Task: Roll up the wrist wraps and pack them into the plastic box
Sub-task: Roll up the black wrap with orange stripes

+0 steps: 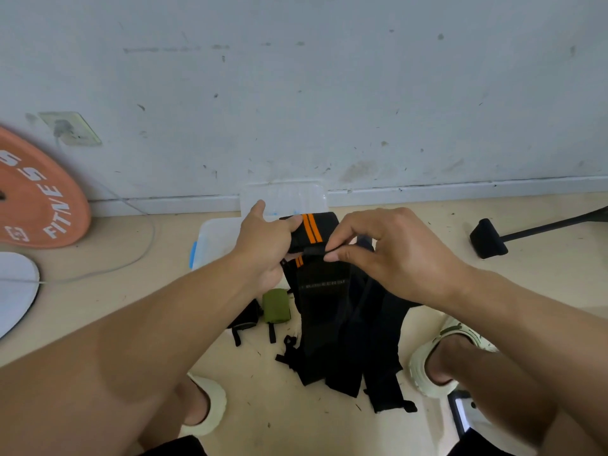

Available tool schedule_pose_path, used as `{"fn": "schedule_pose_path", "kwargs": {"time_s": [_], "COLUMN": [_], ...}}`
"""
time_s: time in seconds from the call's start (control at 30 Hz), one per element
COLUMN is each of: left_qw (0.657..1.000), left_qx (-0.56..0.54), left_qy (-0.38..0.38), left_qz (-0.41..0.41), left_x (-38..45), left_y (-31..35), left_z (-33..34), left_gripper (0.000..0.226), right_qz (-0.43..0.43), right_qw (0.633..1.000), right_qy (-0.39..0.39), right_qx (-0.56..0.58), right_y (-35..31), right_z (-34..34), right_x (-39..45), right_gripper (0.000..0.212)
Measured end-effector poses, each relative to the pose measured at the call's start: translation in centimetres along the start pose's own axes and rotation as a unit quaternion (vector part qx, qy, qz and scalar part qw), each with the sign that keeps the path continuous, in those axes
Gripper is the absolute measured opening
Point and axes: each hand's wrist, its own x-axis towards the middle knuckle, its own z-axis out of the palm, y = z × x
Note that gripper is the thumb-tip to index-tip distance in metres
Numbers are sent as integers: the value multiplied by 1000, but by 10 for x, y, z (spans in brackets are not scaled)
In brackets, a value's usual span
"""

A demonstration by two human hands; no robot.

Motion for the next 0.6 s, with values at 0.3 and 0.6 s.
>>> {"fn": "schedule_pose_path", "kwargs": {"time_s": [0.3, 0.6], "left_qw": [998, 990], "left_qx": [44, 49], "left_qy": [-3, -121], "left_qz": [49, 59], "left_x": [5, -11], "left_y": [7, -3], "left_z": [-4, 6], "left_gripper": [81, 91], "right_qz": [19, 112], "right_qw": [993, 980], "right_qy": [-21, 80], "right_qx": [110, 141], "right_y": [-9, 6], "right_z": [-6, -8], "right_x": [-3, 9], "right_gripper": [8, 8]}}
